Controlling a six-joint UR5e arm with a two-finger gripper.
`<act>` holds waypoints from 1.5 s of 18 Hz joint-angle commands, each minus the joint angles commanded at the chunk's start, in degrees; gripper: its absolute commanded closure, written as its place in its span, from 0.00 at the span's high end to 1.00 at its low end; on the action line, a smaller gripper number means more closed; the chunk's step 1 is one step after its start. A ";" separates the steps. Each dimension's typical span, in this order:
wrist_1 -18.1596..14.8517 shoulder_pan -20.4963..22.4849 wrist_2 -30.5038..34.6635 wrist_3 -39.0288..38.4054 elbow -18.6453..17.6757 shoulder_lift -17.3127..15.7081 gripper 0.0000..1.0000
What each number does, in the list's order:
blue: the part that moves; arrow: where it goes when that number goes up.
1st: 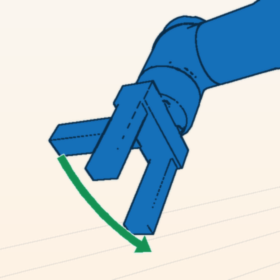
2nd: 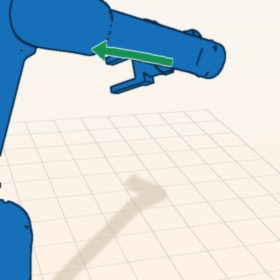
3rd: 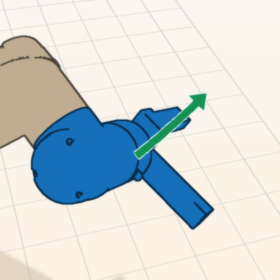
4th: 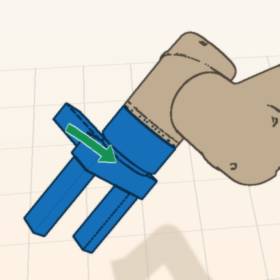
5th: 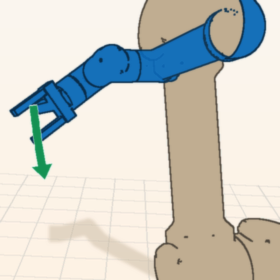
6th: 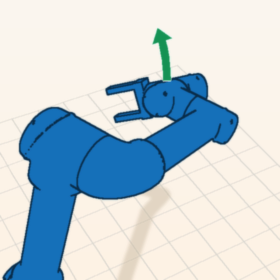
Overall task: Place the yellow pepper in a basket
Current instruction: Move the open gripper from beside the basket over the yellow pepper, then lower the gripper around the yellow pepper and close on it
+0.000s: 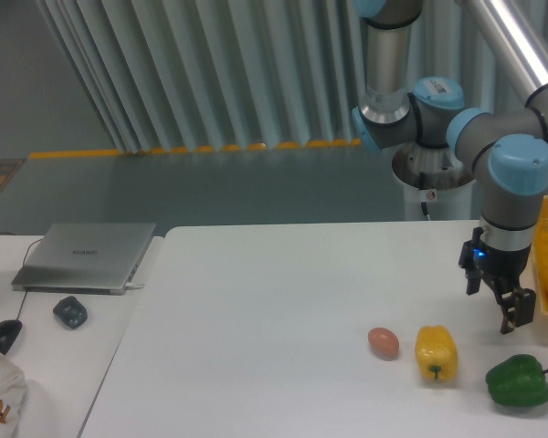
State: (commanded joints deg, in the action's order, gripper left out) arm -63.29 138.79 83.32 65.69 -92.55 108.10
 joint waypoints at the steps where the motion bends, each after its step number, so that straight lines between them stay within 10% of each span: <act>1: 0.96 -0.44 -0.09 -2.91 0.00 0.44 1.00; 17: 2.81 -2.82 -4.05 -38.51 -1.76 0.61 1.00; 27: 2.91 -5.19 -0.53 -40.81 2.81 5.62 1.00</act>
State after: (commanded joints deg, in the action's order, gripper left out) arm -60.38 133.60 82.79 24.88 -89.74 113.73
